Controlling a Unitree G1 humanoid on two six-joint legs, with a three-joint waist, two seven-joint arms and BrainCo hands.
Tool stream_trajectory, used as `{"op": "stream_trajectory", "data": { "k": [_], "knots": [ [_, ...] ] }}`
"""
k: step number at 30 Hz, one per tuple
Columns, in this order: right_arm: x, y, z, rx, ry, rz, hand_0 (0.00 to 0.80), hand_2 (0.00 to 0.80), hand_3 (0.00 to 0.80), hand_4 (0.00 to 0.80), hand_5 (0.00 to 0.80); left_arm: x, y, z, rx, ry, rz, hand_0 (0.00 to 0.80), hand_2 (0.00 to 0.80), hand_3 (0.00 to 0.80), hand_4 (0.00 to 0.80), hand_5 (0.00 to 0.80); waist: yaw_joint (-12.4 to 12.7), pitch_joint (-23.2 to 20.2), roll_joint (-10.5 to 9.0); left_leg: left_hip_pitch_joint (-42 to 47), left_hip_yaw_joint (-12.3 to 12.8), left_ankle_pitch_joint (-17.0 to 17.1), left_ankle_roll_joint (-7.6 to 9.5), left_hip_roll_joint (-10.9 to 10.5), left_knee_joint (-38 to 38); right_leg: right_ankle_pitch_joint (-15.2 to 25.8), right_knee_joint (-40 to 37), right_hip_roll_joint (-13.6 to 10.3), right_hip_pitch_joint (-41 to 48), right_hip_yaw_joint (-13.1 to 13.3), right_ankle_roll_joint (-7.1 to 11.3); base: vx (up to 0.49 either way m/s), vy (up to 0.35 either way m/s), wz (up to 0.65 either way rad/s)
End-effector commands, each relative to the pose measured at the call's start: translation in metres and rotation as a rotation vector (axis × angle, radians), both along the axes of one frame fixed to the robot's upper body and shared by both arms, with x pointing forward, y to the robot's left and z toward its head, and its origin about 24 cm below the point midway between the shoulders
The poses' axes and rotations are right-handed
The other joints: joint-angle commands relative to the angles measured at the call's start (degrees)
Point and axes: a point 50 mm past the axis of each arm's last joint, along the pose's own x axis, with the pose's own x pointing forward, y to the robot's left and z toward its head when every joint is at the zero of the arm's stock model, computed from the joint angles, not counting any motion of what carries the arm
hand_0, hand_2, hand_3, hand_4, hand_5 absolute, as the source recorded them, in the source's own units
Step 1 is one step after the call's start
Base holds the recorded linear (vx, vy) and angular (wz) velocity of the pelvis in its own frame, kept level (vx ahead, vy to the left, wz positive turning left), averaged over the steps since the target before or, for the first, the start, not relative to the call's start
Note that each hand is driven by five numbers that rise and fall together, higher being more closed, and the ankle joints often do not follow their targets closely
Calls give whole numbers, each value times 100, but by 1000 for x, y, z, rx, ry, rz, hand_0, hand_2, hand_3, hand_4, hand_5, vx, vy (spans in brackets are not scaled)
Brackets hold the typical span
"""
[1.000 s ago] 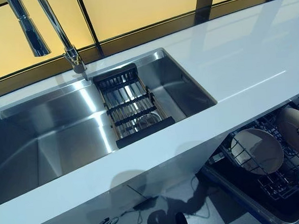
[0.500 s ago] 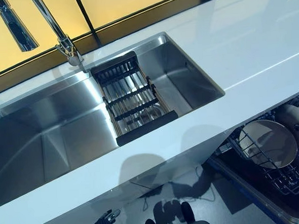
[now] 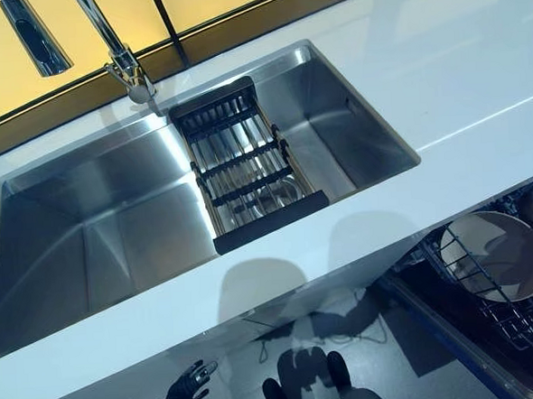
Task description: Take plates into dishwasher
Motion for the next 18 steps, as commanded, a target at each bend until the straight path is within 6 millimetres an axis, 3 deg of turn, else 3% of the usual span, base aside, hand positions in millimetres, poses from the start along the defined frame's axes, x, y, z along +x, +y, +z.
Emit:
{"op": "stream_trajectory", "data": {
  "k": [1, 11, 12, 13, 14, 15, 18],
  "knots": [
    [0, -7, -2, 5, 17, -48, 800, 800, 800, 800, 800, 12, 7, 6, 21, -23, -19, 0, 0, 0, 0, 0, 163, -169, -147, 164, -97, -337, -24, 64, 0, -20, 40, -160, -226, -141, 441, 0, 0, 0],
    [-8, -16, -12, 27, 75, -136, 800, 800, 800, 800, 800, 21, 7, 11, 18, -46, -28, 0, 0, 0, 0, 0, 189, -149, -116, 161, -118, -330, -17, 59, 0, -2, 18, -167, -225, -119, 436, 0, 0, 0],
    [-9, -17, -12, 26, 75, -139, 671, 671, 671, 671, 671, 20, 7, 11, 19, -45, -29, 0, 0, 0, 0, 0, 190, -152, -118, 163, -118, -331, -18, 59, 0, -2, 17, -167, -222, -118, 436, 0, 0, 0],
    [-10, -18, -12, 26, 68, -142, 267, 267, 267, 267, 267, 20, 7, 10, 19, -45, -31, 0, 0, 0, 0, 0, 192, -158, -126, 169, -121, -330, -18, 58, 0, 6, 3, -164, -210, -117, 437, 0, 0, 0],
    [-10, -18, -12, 26, 68, -142, 267, 267, 267, 267, 267, 20, 7, 10, 19, -45, -31, 0, 0, 0, 0, 0, 192, -158, -126, 169, -121, -330, -18, 58, 0, 6, 3, -164, -210, -117, 437, 0, 0, 0],
    [-10, -18, -12, 25, 63, -147, 0, 0, 0, 0, 0, 20, 6, 10, 20, -46, -36, 0, 0, 0, 0, 0, 194, -172, -138, 179, -126, -334, -19, 62, 0, 7, -2, -160, -199, -108, 436, 0, 0, 0],
    [-11, -18, -11, 26, 53, -145, 0, 0, 0, 0, 0, 21, 6, 11, 20, -45, -34, 0, 0, 0, 0, 0, 180, -180, -158, 192, -120, -340, -20, 70, 0, 12, -4, -156, -191, -105, 438, 0, 0, 0]
  ]
}}
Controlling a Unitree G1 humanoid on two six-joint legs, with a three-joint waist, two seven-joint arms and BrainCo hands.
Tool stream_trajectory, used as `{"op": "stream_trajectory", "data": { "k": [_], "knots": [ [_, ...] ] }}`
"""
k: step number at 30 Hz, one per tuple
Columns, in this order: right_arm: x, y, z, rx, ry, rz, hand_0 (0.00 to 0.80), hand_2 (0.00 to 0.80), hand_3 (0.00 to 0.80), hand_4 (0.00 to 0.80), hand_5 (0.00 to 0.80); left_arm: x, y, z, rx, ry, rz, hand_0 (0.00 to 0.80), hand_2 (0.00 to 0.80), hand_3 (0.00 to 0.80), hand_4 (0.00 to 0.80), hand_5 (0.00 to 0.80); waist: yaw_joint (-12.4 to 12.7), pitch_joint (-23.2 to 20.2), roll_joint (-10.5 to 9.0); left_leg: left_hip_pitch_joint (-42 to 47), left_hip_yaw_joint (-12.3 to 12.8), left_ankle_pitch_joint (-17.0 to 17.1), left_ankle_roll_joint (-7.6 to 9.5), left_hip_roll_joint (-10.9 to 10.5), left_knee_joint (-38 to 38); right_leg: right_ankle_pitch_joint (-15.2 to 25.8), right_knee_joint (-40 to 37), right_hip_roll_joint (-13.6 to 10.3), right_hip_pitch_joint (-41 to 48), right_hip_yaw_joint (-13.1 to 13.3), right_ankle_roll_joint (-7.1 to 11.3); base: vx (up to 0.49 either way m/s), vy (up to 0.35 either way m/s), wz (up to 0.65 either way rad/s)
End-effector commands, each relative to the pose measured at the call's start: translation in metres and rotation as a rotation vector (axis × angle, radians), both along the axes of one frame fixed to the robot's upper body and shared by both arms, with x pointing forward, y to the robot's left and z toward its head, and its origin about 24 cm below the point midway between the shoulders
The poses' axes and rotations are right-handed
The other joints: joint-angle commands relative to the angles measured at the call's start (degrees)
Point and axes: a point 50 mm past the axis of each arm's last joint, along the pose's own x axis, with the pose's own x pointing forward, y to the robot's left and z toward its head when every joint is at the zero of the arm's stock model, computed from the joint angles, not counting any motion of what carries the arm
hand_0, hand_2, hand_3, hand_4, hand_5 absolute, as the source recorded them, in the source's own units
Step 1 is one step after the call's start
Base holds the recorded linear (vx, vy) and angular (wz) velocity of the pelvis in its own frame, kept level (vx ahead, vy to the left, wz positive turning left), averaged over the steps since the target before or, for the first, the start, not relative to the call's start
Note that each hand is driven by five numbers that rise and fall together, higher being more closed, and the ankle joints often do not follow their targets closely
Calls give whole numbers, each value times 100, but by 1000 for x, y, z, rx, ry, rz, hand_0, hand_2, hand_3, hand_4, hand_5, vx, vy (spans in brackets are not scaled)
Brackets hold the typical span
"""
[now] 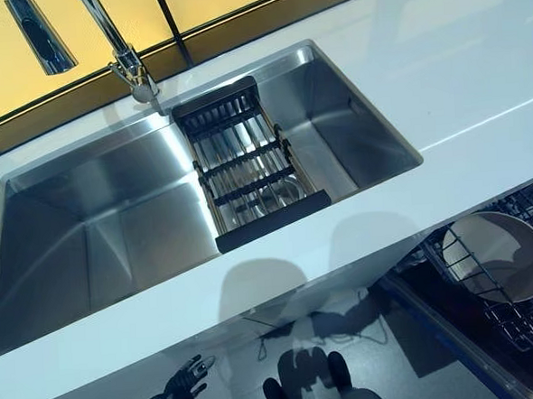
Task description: Take plates into dishwasher
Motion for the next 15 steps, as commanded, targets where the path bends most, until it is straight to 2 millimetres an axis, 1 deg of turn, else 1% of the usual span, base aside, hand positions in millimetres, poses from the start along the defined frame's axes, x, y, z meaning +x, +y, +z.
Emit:
{"op": "stream_trajectory", "data": {
  "k": [1, 10, 15],
  "knots": [
    [2, -2, 4, -15, -18, -21, 0, 0, 0, 0, 0, 12, 0, 6, 9, -32, -30, 0, 0, 0, 0, 0, 175, -185, -175, 205, -79, -360, -37, 87, -1, 10, -5, -139, -200, -69, 436, 0, 0, 0],
    [-1, -1, 4, -20, -37, 11, 0, 0, 0, 0, 0, 9, 0, 3, 17, -17, -22, 0, 0, 0, 0, 0, 127, -283, -328, 291, -27, -408, -29, 127, -1, 8, -8, -114, -140, -20, 453, 0, 0, 0],
    [-3, -2, 10, -40, -40, 14, 0, 0, 0, 0, 0, 5, 2, 2, 18, -3, -20, 0, 0, 0, 0, 0, 96, -349, -396, 352, -11, -428, -33, 150, -1, 5, -8, -92, -92, 8, 452, 21, 15, 0]
  ]
}}
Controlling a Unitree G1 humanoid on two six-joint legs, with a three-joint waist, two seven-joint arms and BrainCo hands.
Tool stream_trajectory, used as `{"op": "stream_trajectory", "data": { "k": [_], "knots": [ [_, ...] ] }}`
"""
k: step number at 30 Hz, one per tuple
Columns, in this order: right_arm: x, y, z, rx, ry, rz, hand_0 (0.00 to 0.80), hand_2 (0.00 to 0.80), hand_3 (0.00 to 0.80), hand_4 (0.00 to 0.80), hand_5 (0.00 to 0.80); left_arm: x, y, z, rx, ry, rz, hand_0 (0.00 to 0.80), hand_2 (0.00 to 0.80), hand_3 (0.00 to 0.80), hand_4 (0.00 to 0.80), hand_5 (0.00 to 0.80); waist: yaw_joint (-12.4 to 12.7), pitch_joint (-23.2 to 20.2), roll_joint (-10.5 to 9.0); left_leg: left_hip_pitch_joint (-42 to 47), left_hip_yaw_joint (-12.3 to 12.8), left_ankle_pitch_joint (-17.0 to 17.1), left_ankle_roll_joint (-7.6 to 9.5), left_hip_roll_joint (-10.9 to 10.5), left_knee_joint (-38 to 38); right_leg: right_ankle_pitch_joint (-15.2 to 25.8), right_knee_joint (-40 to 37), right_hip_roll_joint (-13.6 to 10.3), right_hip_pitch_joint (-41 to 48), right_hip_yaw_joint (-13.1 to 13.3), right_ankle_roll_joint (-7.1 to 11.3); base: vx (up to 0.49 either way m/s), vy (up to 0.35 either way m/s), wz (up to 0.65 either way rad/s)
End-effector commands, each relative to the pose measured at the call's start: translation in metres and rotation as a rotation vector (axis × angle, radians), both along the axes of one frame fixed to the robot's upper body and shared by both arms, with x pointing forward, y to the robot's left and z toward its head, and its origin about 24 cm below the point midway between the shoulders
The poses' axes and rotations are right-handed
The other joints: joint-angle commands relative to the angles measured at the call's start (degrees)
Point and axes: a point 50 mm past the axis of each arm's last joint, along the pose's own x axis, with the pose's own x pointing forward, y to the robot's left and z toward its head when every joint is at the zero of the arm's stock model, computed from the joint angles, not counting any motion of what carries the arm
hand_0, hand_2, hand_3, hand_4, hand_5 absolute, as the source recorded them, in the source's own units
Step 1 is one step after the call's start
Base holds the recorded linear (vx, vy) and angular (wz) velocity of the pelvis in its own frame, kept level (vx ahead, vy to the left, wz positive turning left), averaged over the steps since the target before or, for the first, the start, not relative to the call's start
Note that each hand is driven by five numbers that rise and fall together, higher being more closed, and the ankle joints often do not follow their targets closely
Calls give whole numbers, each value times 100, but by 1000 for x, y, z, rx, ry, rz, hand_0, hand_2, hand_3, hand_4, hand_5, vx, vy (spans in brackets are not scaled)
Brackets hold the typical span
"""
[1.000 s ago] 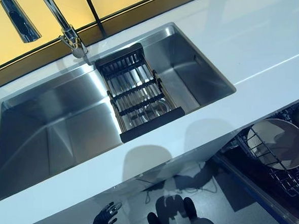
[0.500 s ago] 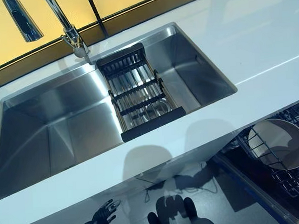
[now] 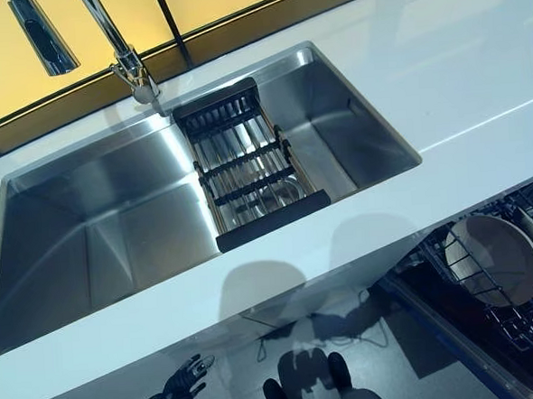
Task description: Take plates into dishwasher
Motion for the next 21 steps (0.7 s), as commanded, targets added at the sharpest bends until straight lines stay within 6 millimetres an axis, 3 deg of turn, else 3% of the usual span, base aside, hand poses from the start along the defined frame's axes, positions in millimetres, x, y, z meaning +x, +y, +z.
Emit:
{"op": "stream_trajectory", "data": {
  "k": [1, 8, 17, 21],
  "knots": [
    [-2, -4, 14, -45, -40, -3, 0, 0, 0, 0, 0, 3, 2, 1, 15, 2, -21, 0, 0, 0, 0, 0, 101, -388, -384, 279, -6, -438, -39, 157, 13, -3, -10, -86, -173, 12, 443, 32, 30, 0],
    [-17, -15, 35, -85, -66, -29, 0, 0, 0, 0, 0, -7, 5, -3, 31, 35, -23, 0, 0, 0, 0, 0, 33, -580, -635, 399, 73, -503, -51, 198, 13, 14, -10, -61, -84, 76, 483, 38, 40, 0],
    [-52, -34, 57, -130, -56, -74, 0, 0, 0, 0, 0, -22, 8, -12, 51, 99, 12, 0, 0, 0, 0, 0, -147, -1008, -1070, 659, 270, -638, -28, 283, 13, 20, -10, -5, 115, 211, 528, 35, 73, -3],
    [-65, -41, 68, -145, -56, -97, 0, 0, 0, 0, 0, -27, 6, -16, 64, 133, 20, 0, 0, 0, 0, 0, -203, -1209, -1168, 787, 332, -696, -14, 285, 13, 2, -10, 25, 219, 292, 538, 26, 126, -6]
  ]
}}
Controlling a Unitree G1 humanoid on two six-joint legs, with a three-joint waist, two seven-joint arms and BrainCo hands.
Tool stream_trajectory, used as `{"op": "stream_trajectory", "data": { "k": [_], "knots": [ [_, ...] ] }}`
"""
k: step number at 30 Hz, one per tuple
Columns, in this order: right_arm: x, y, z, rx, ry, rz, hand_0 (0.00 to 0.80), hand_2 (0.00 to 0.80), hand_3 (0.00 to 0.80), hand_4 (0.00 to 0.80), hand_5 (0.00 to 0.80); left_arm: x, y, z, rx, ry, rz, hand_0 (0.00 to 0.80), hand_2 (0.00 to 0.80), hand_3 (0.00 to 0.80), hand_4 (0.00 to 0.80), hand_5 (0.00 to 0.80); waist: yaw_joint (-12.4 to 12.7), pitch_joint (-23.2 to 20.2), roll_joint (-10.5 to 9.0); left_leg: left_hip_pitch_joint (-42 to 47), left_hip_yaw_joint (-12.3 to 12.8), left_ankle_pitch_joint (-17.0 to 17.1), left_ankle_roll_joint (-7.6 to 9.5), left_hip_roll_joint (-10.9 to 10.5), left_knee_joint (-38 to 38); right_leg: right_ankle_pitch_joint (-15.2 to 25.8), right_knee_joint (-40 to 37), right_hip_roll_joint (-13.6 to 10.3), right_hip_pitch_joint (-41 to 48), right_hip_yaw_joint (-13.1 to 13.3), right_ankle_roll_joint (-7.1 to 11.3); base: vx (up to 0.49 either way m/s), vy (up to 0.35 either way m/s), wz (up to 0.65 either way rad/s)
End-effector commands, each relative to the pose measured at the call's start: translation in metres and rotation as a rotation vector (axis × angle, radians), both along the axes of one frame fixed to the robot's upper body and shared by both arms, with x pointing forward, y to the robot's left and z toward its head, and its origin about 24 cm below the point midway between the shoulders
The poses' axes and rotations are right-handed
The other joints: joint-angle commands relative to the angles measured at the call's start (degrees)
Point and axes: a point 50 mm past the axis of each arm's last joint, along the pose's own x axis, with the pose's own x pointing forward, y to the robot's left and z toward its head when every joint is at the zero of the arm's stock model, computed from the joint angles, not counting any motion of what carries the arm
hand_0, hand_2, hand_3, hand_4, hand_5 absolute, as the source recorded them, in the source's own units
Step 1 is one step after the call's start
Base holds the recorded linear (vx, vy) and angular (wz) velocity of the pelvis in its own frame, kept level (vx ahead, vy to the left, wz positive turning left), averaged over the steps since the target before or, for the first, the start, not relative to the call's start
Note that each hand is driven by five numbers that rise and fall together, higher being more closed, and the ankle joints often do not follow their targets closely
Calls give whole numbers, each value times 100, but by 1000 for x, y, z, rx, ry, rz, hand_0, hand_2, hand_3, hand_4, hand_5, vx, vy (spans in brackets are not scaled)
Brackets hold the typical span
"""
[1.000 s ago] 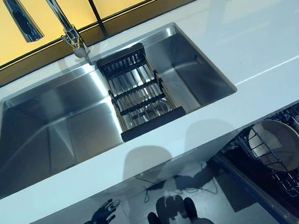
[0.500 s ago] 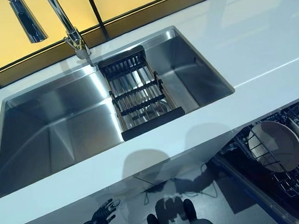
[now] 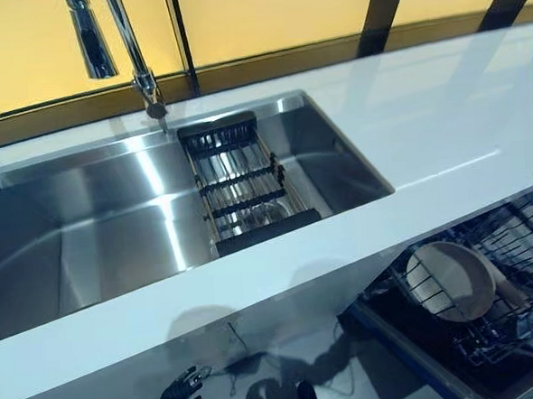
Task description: Take plates into dishwasher
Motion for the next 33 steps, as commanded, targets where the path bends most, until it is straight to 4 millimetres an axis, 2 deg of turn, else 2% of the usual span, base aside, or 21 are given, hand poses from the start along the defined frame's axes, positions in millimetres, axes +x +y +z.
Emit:
{"op": "stream_trajectory", "data": {
  "k": [1, 5, 9, 12, 16, 20, 23, 26, 29, 31, 33],
  "knots": [
    [-12, -13, 41, -95, -36, -29, 0, 0, 0, 0, 0, -2, -4, -4, 26, 26, -14, 0, 0, 0, 0, 0, 13, -466, -61, 521, 233, -649, -33, 279, 31, -6, 2, 21, 1, 165, 528, 26, 128, -14],
    [-19, -18, 53, -105, -37, -51, 0, 0, 0, 0, 0, -5, -2, -6, 34, 50, 16, 0, 0, 0, 0, 0, -5, -621, -135, 612, 251, -715, 6, 256, 31, -15, 2, 39, 75, 276, 537, 2, 139, -12],
    [-30, -25, 53, -94, -4, -106, 0, 0, 0, 0, 0, -10, 2, -9, 67, 96, 46, 0, 0, 0, 0, 0, 0, -707, -189, 696, 249, -782, 60, 222, 31, -16, 2, 44, 156, 366, 541, -10, 169, -6],
    [-39, -30, 47, -71, 6, -143, 0, 0, 0, 0, 0, -16, 8, -10, 101, 148, 72, 0, 0, 0, 0, 0, 4, -736, -216, 746, 221, -806, 112, 194, 31, -80, 149, 46, 156, 425, 537, -11, 166, -4],
    [-59, -38, 28, -59, 62, -225, 0, 0, 0, 0, 0, -21, 19, -11, 150, 217, 75, 0, 0, 0, 0, 0, -23, -718, -246, 785, 216, -829, 202, 130, 108, -73, 314, -4, 140, 534, 590, -29, 210, -3],
    [-68, -39, 7, -25, 88, -254, 0, 0, 0, 0, 0, -7, 26, -5, 220, 212, 41, 0, 0, 0, 0, 0, -151, -686, -236, 766, 425, -1036, 331, 21, 392, 189, 257, -86, 41, 696, 771, -51, 241, -6],
    [-72, -39, 4, -13, 103, -249, 0, 0, 0, 0, 0, 6, 32, 1, 275, 221, 22, 0, 0, 0, 0, 0, -277, -644, -224, 742, 623, -1099, 385, -34, 526, 566, 2, -136, -66, 802, 923, -75, 189, -24],
    [-68, -35, -2, -8, 117, -233, 0, 0, 0, 0, 0, 17, 38, 7, 303, 231, 24, 0, 0, 0, 0, 0, -296, -534, -211, 732, 726, -1016, 385, -51, 479, 698, 188, -53, -424, 581, 1026, -144, 102, -30],
    [-75, -35, -6, 9, 110, -241, 0, 0, 0, 0, 0, 19, 43, 10, 298, 240, 66, 0, 0, 0, 0, 0, -293, -526, -124, 691, 573, -779, 432, -70, 213, 532, 879, 17, -453, 541, 920, -173, 3, -64],
    [-86, -36, -14, 29, 75, -266, 0, 0, 0, 0, 0, 14, 46, 9, 295, 255, 69, 0, 0, 0, 0, 0, -222, -558, -69, 538, 441, -729, 428, -17, 243, 452, 1319, -88, -353, 475, 796, -174, -82, -29],
    [-92, -34, -25, 59, 76, -287, 0, 0, 0, 0, 0, 0, 52, 6, 301, 288, 68, 0, 0, 0, 0, 0, -76, -614, -78, 246, 280, -792, 432, 44, 527, 542, 1621, -280, -163, 400, 673, -230, -150, -15]
  ]
}}
